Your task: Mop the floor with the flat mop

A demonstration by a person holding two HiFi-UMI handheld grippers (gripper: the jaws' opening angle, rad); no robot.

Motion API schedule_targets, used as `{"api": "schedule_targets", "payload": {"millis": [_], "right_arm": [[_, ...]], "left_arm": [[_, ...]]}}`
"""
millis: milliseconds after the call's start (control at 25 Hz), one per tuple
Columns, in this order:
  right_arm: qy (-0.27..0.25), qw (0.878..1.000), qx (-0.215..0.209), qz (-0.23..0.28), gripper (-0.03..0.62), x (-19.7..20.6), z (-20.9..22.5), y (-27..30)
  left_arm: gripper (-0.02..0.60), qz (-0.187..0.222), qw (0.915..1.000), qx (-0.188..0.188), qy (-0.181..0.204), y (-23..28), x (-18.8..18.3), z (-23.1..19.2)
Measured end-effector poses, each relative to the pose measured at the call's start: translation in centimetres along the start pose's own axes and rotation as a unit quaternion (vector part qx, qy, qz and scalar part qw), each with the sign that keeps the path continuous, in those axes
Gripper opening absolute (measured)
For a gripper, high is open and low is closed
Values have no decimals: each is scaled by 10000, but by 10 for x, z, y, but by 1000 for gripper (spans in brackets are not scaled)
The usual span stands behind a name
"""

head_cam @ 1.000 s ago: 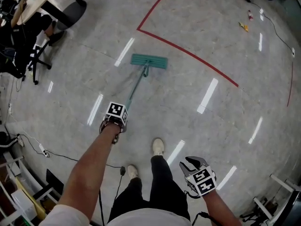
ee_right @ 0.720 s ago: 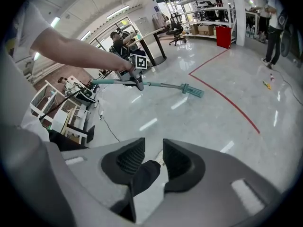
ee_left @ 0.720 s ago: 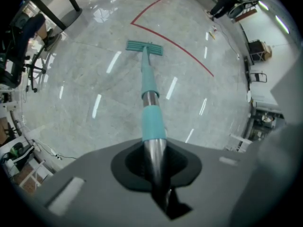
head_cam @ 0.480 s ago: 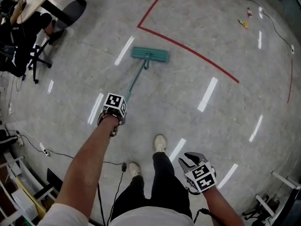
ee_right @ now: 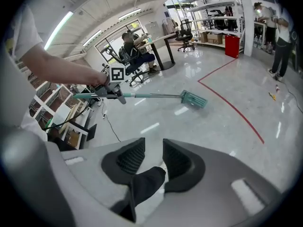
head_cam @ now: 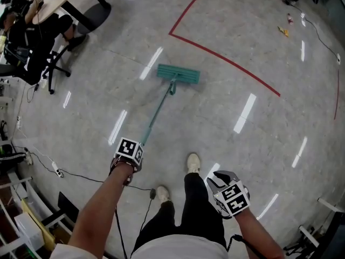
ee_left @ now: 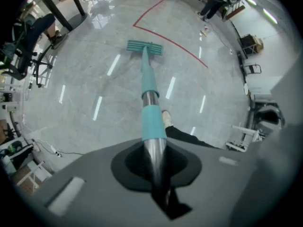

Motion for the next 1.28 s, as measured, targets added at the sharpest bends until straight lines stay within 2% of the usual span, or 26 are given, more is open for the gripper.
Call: {"api": "schedule_targets", "payload": {"millis": [240,400,640,840,1280], "right_arm": [[-104,9999,30,60,121,12,-36,1],[-175,9998,19,66,121,19,-64,1],[-243,9996,-70,88,121,23,-101,5],[-225,9997,-98,89,121,28,-115,7],[23,10000,63,-42,121,41,-89,0]], "left_arm": [[43,-41,9995,237,-187,23,109,0],[43,-227,9990,298,-251,40,175,-4],[43,-591,9976,215,-276,59,240,-21],[43,-739,9968,136,-259,77,255,-31],[43,-810,9961,104,-325,88,231,-28]]}}
Point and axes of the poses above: the fingertips, and each gripper's own axes: y forward along the fingers, z to its right, x out of its underside, the point moved 3 cm from there along -y, backward along the fingers, and after that the axes turned 12 degrees about x, right-handed, at the moved point
